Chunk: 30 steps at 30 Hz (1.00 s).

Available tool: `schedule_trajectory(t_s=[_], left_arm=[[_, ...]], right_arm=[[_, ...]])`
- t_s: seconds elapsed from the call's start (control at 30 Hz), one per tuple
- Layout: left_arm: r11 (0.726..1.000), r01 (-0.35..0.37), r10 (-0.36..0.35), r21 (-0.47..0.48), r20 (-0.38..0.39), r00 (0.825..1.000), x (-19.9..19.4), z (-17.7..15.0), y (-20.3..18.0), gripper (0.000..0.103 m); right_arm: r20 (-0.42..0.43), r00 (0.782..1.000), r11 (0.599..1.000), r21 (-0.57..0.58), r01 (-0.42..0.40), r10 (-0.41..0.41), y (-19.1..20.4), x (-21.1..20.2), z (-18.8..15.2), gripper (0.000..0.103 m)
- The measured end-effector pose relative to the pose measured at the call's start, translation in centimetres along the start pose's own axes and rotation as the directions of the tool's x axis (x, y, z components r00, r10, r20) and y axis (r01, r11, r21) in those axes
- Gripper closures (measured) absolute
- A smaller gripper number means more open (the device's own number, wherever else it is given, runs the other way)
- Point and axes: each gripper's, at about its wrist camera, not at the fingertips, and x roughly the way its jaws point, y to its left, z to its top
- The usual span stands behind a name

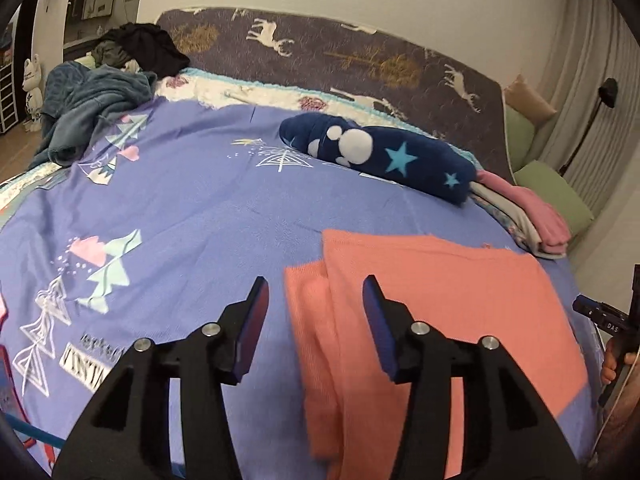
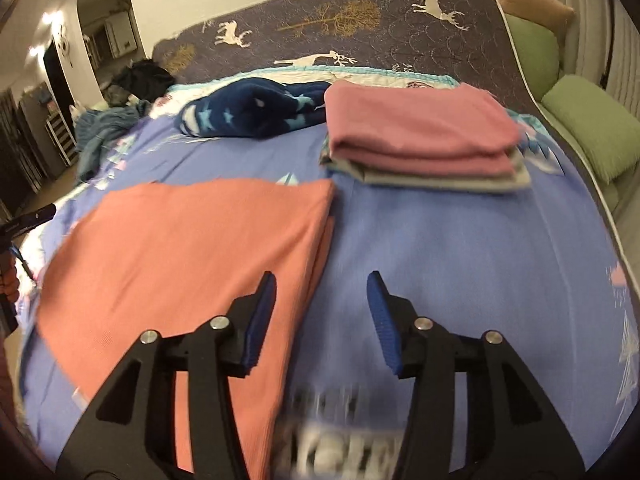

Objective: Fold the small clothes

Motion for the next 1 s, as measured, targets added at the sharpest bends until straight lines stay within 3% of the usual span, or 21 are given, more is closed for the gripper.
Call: schedule_trajectory(t_s=[0.13, 0.27, 0.43, 0.57, 0.6, 0.63, 0.67, 0.7, 0.73, 0.77, 0.83, 0.97, 1.0], left_arm=[[1.0, -0.013, 0.014, 0.024, -0.019, 1.0, -2.9, -3.7, -0.2, 0.051], [1.0, 0.0, 0.002, 0.023, -0.097, 0.995, -3.5, -7.3, -0.4, 0.05], [0.995, 0.088, -0.095, -0.047, -0.153, 0.984, -4.0, -10.1, 0.0, 0.05], [0.991, 0.116, -0.125, -0.06, -0.177, 0.976, -3.7, -11.3, -0.1, 0.05], [0.99, 0.125, -0.136, -0.071, -0.175, 0.975, -3.6, -11.3, 0.0, 0.054], [0.988, 0.131, -0.144, -0.083, -0.174, 0.974, -3.6, -11.2, 0.2, 0.063], [0.983, 0.148, -0.166, -0.105, -0.18, 0.97, -3.5, -11.2, 0.3, 0.094], [0.982, 0.142, -0.163, -0.122, -0.182, 0.97, -3.5, -11.2, 0.5, 0.095], [0.982, 0.135, -0.157, -0.134, -0.17, 0.973, -3.8, -11.2, 0.5, 0.095], [0.983, 0.126, -0.146, -0.134, -0.155, 0.977, -4.2, -11.2, 0.4, 0.096], [0.993, 0.074, -0.087, -0.093, -0.14, 0.986, -5.3, -11.4, -0.3, 0.097], [0.997, 0.036, -0.049, -0.072, -0.19, 0.981, -4.6, -12.0, -0.3, 0.097], [0.996, 0.034, -0.048, -0.079, -0.185, 0.982, -4.7, -12.0, -0.3, 0.097]], right_arm=[[-0.01, 0.999, 0.999, 0.028, -0.046, 0.046, 0.3, -3.1, -3.9, 0.053], [-0.054, 0.993, 0.994, 0.052, -0.099, 0.102, 1.3, -4.2, -7.1, 0.05], [-0.083, 0.99, 0.989, 0.107, -0.102, 0.112, 1.7, -4.8, -9.6, 0.049], [-0.079, 0.989, 0.987, 0.117, -0.114, 0.123, 2.3, -5.2, -10.1, 0.048], [-0.078, 0.987, 0.983, 0.126, -0.13, 0.141, 2.4, -5.2, -10.0, 0.047], [-0.079, 0.985, 0.98, 0.138, -0.143, 0.155, 2.3, -5.0, -10.1, 0.047], [-0.083, 0.981, 0.975, 0.158, -0.158, 0.173, 2.4, -4.7, -10.3, 0.047], [-0.084, 0.98, 0.971, 0.171, -0.164, 0.181, 2.6, -4.4, -10.3, 0.051], [-0.082, 0.98, 0.971, 0.176, -0.163, 0.18, 2.7, -4.3, -10.2, 0.081], [-0.085, 0.982, 0.974, 0.17, -0.152, 0.168, 3.1, -4.1, -10.2, 0.09], [-0.096, 0.984, 0.976, 0.174, -0.132, 0.15, 3.2, -4.2, -10.3, 0.09], [-0.108, 0.989, 0.987, 0.14, -0.085, 0.101, 3.5, -4.4, -10.8, 0.088], [-0.105, 0.991, 0.989, 0.131, -0.067, 0.081, 3.6, -4.6, -10.8, 0.082]])
